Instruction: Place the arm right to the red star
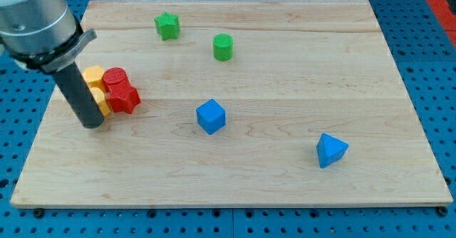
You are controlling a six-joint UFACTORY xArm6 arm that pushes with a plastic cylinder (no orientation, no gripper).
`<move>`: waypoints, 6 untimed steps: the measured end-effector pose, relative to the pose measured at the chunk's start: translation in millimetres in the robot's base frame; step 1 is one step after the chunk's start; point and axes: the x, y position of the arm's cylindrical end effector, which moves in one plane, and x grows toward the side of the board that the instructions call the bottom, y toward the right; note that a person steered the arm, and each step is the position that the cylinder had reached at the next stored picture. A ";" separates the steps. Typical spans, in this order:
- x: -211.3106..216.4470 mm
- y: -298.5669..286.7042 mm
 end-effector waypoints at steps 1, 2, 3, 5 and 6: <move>-9.0 12.1; 22.1 21.2; 25.5 82.5; -57.3 130.2; -75.9 106.8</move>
